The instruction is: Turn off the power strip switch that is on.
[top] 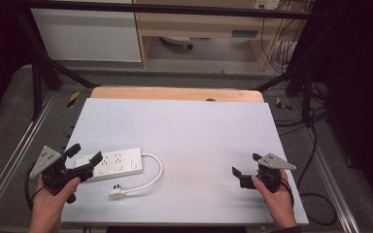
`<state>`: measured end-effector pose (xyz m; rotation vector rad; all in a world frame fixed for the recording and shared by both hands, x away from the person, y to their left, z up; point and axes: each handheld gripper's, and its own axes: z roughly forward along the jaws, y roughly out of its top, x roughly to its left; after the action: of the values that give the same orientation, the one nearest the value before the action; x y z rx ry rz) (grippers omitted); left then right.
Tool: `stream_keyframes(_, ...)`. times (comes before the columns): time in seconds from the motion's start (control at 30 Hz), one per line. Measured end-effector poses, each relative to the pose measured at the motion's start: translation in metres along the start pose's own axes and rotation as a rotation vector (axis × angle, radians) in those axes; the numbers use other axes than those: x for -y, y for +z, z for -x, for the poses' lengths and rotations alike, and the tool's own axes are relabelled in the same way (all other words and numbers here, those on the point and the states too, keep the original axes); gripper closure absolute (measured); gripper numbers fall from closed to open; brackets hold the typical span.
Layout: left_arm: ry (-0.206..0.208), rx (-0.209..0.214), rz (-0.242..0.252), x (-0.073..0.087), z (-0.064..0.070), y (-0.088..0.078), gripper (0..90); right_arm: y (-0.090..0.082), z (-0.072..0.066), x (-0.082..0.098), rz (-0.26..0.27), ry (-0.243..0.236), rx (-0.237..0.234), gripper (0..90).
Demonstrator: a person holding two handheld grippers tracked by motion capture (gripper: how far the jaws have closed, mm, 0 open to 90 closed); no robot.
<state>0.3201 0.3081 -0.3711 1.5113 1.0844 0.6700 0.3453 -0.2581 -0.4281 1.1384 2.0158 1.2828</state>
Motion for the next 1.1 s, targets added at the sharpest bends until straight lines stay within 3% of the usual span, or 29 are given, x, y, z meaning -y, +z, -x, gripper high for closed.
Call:
stream_keyframes(0.33,0.006,-0.004,-0.038,0.000,-0.005,0.020,16.3,0.001,-0.001,0.000,-0.002,0.001,-0.005,4.5)
stream_keyframes(0.9,0.025,0.016,-0.092,0.002,-0.007,0.027,49.3,0.002,-0.001,0.000,-0.006,-0.002,-0.005,4.5)
stream_keyframes(1.1,0.042,0.047,-0.120,0.004,-0.006,0.027,61.6,0.002,-0.001,0.000,-0.007,0.001,-0.005,4.5)
